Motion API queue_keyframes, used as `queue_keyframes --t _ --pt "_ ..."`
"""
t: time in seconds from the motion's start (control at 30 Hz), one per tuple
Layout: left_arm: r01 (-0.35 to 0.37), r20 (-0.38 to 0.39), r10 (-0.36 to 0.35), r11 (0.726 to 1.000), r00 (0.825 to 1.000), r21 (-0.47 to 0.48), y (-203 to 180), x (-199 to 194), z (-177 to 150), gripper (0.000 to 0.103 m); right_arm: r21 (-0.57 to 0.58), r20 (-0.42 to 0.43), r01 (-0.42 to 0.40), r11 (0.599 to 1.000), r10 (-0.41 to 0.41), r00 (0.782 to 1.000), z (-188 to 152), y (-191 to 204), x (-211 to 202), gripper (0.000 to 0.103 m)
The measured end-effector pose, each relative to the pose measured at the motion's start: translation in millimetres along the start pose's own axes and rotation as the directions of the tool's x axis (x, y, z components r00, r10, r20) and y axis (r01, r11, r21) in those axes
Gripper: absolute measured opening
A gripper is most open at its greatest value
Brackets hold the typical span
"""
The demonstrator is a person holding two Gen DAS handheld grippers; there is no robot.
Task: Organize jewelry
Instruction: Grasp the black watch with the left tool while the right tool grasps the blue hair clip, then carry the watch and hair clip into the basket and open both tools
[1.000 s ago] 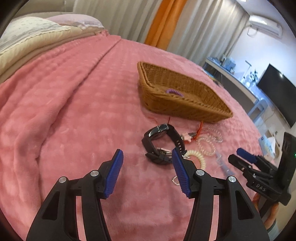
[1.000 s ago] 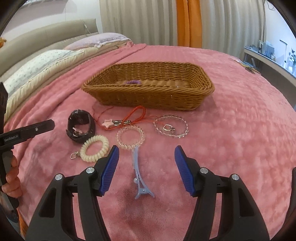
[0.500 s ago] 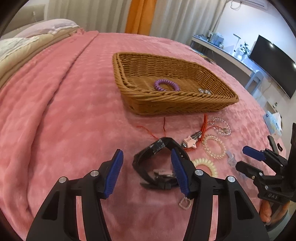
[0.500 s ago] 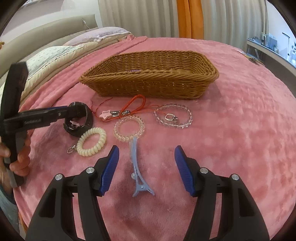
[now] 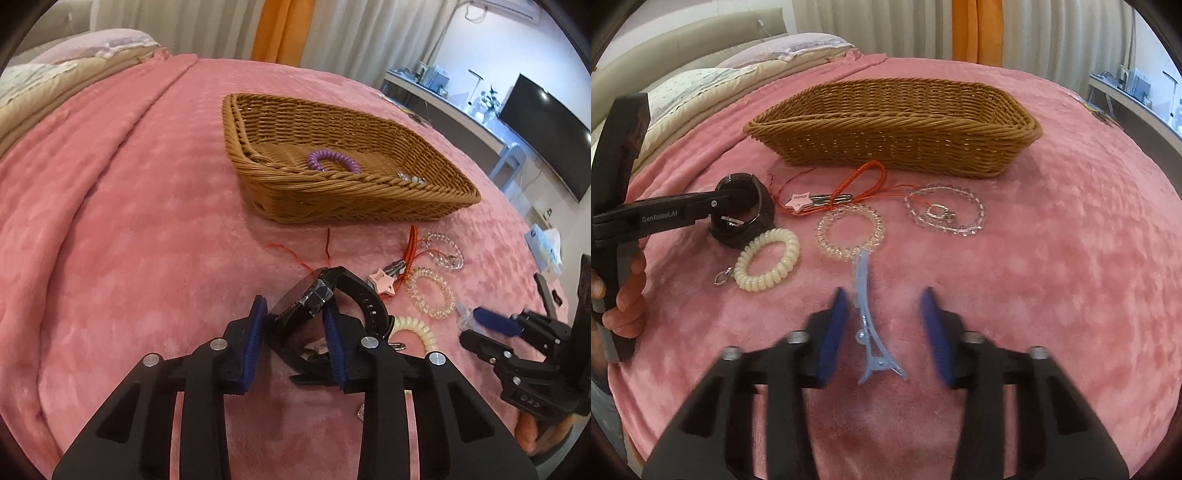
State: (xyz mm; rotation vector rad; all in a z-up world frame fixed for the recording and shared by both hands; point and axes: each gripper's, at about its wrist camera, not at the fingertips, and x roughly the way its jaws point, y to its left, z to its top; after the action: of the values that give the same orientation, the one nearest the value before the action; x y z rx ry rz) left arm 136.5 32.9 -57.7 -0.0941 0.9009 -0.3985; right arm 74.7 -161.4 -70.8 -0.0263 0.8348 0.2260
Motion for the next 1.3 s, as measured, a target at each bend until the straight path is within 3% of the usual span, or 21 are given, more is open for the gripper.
queue_keyframes --t 0.1,0.47,0.73,1.03,1.3 --pt "0.02 0.024 -0.019 0.999 1.0 -0.039 2.9 -8.9 -4.0 0.028 -0.041 0.011 0.009 0.999 -0.009 1.0 -2.6 8.1 -1.9 0.01" --pt "0.121 0.099 -0.109 0.986 0.989 -0.119 -3.9 -49.3 -10.8 0.025 -0.012 0.082 -0.029 1.0 0.03 0.996 -2.9 3.1 -22.3 0.009" --pt "0.125 0.137 -0.112 0.988 0.984 -0.09 -27.9 -80.1 -7.5 0.025 -0.023 0.172 -0.034 0.999 0.037 0.984 5.3 3.6 -58.5 0.009" --pt "0.144 0.218 -0.128 0.988 0.968 -0.061 -48.9 -108.8 16.6 0.025 -0.035 0.276 -0.023 0.999 0.032 0.961 44.8 -2.8 -97.0 0.009" --pt "0.117 0.269 -0.102 0.992 0.958 -0.041 -60.4 -104.4 72.3 0.025 -0.069 0.336 -0.002 0.998 0.025 0.942 118.9 -17.5 -101.0 0.009"
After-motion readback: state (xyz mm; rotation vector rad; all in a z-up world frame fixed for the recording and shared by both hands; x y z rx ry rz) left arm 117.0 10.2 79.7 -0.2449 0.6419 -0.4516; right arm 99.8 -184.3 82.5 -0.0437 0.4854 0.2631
